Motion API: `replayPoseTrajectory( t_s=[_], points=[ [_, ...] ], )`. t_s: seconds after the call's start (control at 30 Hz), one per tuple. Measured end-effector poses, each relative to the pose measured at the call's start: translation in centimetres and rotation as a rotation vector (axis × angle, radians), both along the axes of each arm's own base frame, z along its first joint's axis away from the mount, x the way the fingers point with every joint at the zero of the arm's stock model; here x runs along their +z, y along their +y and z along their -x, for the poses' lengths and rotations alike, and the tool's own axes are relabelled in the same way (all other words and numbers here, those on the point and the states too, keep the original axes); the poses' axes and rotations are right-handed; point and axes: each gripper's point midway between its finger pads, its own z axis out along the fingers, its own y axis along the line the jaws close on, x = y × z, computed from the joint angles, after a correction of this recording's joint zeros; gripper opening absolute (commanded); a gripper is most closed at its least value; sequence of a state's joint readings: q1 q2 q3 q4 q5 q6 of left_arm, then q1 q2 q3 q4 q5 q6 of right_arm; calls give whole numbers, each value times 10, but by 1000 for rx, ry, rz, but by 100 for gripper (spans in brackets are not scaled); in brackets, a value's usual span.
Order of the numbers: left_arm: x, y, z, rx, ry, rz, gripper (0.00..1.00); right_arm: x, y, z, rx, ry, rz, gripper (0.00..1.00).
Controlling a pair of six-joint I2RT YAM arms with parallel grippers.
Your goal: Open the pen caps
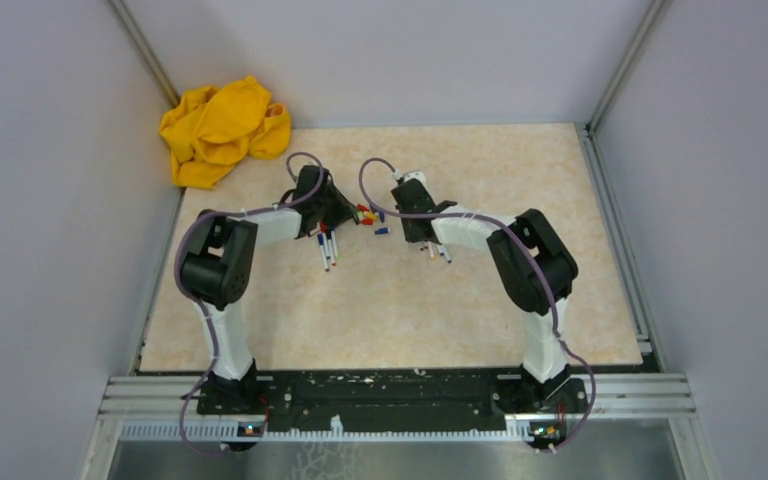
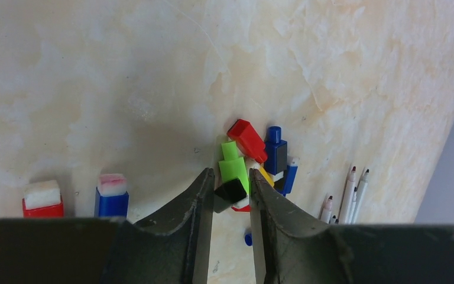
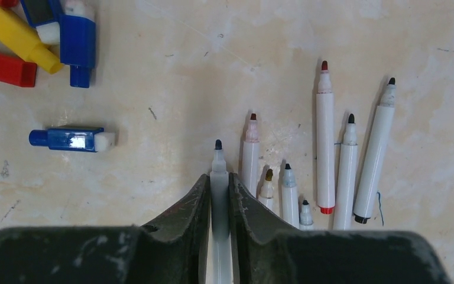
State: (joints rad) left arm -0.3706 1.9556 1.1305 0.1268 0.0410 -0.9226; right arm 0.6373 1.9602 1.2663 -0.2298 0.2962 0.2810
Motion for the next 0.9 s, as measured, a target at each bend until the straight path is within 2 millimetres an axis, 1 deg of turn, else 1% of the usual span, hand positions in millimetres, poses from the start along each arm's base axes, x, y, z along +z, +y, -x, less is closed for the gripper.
replayPoseTrajectory(
  t_s=[0.23, 0.6, 0.9],
  points=[
    [0, -2, 1, -5, 0, 0, 36, 0, -3, -1, -10, -8, 11, 24],
    [0, -1, 1, 0, -1, -5, 36, 0, -3, -2, -12, -10, 14, 26],
    [14, 6, 2, 27, -31, -17, 36, 5, -4, -1, 3, -16, 22, 27]
  ],
)
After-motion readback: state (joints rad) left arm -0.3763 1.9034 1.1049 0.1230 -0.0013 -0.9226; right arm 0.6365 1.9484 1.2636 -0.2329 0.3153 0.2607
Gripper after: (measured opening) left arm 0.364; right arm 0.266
